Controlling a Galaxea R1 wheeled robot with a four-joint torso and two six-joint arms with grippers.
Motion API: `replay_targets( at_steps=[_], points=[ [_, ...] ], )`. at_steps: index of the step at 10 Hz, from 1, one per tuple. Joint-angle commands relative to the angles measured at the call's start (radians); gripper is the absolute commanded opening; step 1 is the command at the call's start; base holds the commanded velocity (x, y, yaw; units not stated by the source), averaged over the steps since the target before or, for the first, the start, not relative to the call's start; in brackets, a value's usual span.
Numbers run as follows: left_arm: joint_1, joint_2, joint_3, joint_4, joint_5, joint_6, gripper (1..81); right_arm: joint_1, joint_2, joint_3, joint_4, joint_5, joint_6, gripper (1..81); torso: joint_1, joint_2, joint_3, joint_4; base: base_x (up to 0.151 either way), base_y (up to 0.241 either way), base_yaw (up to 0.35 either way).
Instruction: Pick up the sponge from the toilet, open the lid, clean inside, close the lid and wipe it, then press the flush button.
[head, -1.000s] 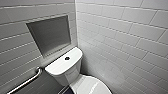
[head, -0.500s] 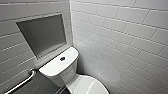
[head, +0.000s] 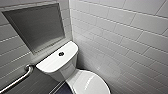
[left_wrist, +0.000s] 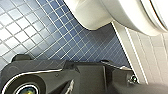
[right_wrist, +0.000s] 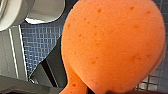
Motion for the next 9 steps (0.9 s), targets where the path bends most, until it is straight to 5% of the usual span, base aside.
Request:
replay_targets(
  at_steps=[1, 9],
  points=[
    [-0.093, 0.002, 0.085, -0.006, 0.057, -0.022, 81.1, -0.009, -0.043, 0.002, -0.028, -0.042, -0.002, 1.0, 0.0, 0.0, 0.0, 0.0, 0.0, 0.0, 0.0],
    [-0.194, 0.198, -0.005, -0.005, 0.059, -0.171, 81.1, -0.02, 0.026, -0.094, -0.028, -0.042, 0.002, 1.0, 0.0, 0.0, 0.002, 0.0, 0.0, 0.0, 0.0]
  ],
)
